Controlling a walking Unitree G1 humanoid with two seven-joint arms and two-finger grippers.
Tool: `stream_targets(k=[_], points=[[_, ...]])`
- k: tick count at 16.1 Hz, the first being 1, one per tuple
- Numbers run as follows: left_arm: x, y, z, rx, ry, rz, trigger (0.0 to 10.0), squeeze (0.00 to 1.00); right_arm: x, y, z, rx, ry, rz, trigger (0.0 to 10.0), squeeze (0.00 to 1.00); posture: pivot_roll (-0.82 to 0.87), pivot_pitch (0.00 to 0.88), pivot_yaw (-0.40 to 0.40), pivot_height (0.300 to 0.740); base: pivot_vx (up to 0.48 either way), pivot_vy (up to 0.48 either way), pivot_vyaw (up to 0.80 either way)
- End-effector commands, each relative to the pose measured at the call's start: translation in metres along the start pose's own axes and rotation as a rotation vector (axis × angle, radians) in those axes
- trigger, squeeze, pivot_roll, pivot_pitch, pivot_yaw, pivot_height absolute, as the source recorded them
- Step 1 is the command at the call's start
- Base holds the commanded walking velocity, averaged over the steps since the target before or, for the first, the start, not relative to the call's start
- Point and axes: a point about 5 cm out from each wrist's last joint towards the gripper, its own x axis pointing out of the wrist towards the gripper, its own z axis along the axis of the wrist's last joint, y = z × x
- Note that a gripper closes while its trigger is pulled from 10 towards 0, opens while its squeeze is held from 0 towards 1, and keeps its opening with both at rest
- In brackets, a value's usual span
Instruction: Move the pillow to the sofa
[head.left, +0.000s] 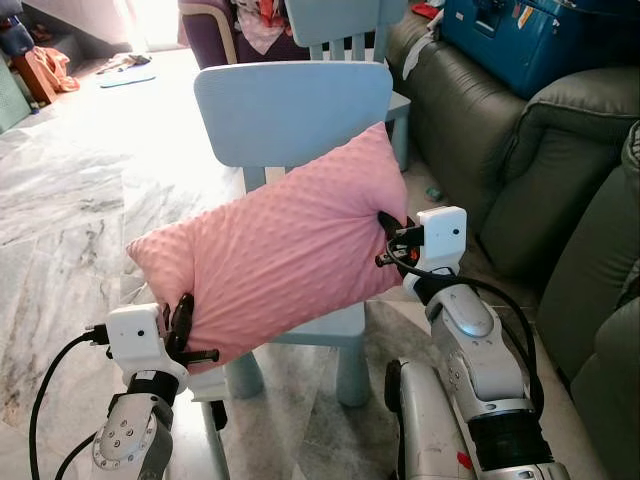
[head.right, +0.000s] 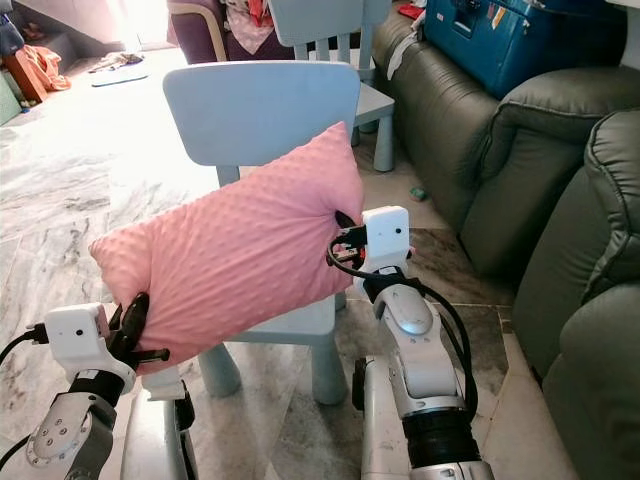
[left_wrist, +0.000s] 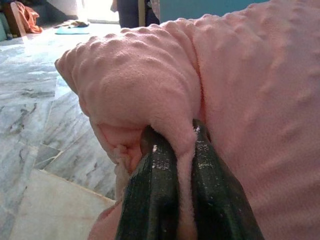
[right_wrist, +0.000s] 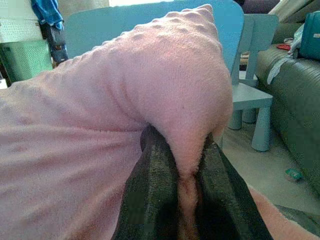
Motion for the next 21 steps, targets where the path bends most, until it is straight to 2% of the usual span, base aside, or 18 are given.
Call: stream_targets(k=[1, 8, 11, 21], points=[[0.0008, 0.0034, -0.0018, 0.013, 0.017, 0.007, 0.0, 0.0, 0.0007, -0.0015, 0.0096, -0.003, -0.048, -0.012, 0.0, 0.0, -0.16, 0.0, 0.075, 0.47, 0.0, 0.0, 0.0], [0.001, 0.0037, -0.0031, 0.011, 0.022, 0.007, 0.0, 0.0, 0.0014, -0.0016, 0.0089, 0.003, -0.046, -0.008, 0.0, 0.0, -0.16, 0.0, 0.075, 0.54, 0.0, 0.0, 0.0], [0.0013, 0.0037, -0.0031, 0.012, 0.022, 0.006, 0.0, 0.0, 0.0017, -0.0014, 0.0091, 0.004, -0.047, -0.008, 0.0, 0.0, -0.16, 0.0, 0.076, 0.555, 0.0, 0.0, 0.0], [0.0037, 0.0029, -0.0039, 0.015, 0.023, -0.006, 0.0, 0.0, 0.0024, -0.0011, 0.0093, 0.002, -0.05, -0.004, 0.0, 0.0, -0.17, 0.0, 0.079, 0.665, 0.0, 0.0, 0.0]])
